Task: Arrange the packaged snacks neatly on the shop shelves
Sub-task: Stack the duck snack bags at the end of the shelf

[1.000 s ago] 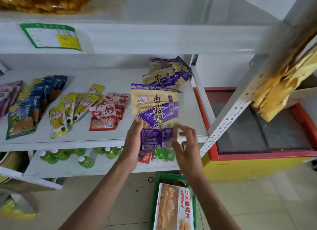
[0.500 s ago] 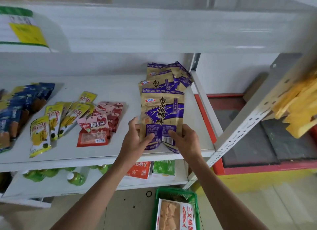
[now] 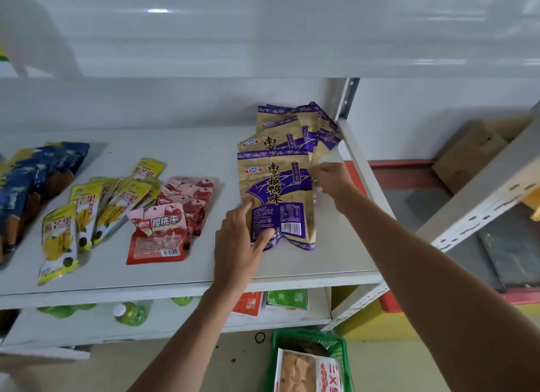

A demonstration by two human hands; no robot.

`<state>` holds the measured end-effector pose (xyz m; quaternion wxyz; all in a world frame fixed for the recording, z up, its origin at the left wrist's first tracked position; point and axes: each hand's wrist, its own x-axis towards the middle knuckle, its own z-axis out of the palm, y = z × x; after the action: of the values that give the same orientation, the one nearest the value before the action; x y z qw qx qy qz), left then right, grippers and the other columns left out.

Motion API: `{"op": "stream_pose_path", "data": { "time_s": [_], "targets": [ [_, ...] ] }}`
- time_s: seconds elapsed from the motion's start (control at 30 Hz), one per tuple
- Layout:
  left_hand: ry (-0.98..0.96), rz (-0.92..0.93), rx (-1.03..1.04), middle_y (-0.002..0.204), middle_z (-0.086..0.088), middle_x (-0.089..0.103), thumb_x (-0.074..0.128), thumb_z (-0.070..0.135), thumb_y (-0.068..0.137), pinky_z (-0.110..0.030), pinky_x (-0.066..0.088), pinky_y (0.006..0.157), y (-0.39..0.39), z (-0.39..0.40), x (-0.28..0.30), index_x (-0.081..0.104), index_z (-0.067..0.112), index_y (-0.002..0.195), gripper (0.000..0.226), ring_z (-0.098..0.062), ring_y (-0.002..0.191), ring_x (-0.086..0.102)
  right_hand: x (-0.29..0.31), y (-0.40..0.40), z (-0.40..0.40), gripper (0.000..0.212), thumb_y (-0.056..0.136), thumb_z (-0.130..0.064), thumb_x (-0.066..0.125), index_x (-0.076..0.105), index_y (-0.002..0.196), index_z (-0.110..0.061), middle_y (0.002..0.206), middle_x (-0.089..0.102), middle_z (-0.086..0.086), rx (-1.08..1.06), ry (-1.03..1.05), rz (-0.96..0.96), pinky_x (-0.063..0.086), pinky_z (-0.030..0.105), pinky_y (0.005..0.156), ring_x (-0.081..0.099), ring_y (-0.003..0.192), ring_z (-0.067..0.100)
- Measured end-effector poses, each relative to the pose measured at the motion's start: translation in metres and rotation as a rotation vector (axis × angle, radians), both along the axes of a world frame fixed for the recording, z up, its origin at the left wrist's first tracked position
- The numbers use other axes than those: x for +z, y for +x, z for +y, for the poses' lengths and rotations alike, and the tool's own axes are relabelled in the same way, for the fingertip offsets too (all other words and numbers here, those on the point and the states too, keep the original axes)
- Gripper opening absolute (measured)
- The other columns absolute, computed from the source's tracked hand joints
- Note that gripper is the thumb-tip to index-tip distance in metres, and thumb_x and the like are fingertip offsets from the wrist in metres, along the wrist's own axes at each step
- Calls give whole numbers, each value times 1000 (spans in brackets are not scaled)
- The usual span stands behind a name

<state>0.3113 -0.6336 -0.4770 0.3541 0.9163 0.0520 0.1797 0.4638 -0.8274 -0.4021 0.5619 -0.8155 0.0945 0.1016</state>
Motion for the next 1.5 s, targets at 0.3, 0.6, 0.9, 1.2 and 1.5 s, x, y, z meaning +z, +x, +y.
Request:
{"op": "stream_pose_path", "data": {
  "time_s": [0.3, 0.6, 0.9, 1.2, 1.5],
  "targets": [
    [67, -1, 6, 133, 2, 60, 48, 72, 92, -30, 42, 96, -1, 3, -4, 50, 22, 146, 74, -12, 119, 55, -1, 17, -13, 20, 98, -21, 69, 60, 114, -13, 107, 78, 12, -235, 545, 106, 64, 45, 84, 79, 90, 26],
    [130, 56, 72, 128, -1, 61, 65, 64, 90, -35, 46, 88, 12, -3, 2, 56, 22, 138, 64, -20, 114, 58, 42, -3, -44, 16, 106, -23, 52, 51, 90, -20, 78, 57, -3, -458, 351, -521, 47, 28, 55, 54, 64, 7],
    [219, 150, 9, 129, -2, 59, 60, 68, 92, -34, 47, 77, 34, -3, 15, 65, 22, 129, 60, -23, 115, 55, 78, -49, -45, 19, 102, -15, 37, 42, 89, -28, 70, 50, -3, -527, 160, -820, 38, 32, 53, 48, 66, 13],
    [-859, 295, -26, 101, 5, 78, 45, 60, 103, -36, 50, 80, -31, -10, 67, 72, 20, 105, 48, -21, 100, 71, 15, -173, -19, 16, 108, -29, 53, 54, 97, -18, 92, 59, 8, -419, 638, -240, 59, 42, 68, 62, 84, 23],
    [-854, 261, -8, 96, 2, 81, 62, 11, 103, -15, 54, 67, -120, 11, 86, 72, 12, 107, 11, -5, 88, 75, -21, -258, -2, 38, 106, -44, 57, 56, 123, -10, 121, 73, 17, -61, 646, -11, 54, 67, 98, 71, 113, 38]
  ]
}}
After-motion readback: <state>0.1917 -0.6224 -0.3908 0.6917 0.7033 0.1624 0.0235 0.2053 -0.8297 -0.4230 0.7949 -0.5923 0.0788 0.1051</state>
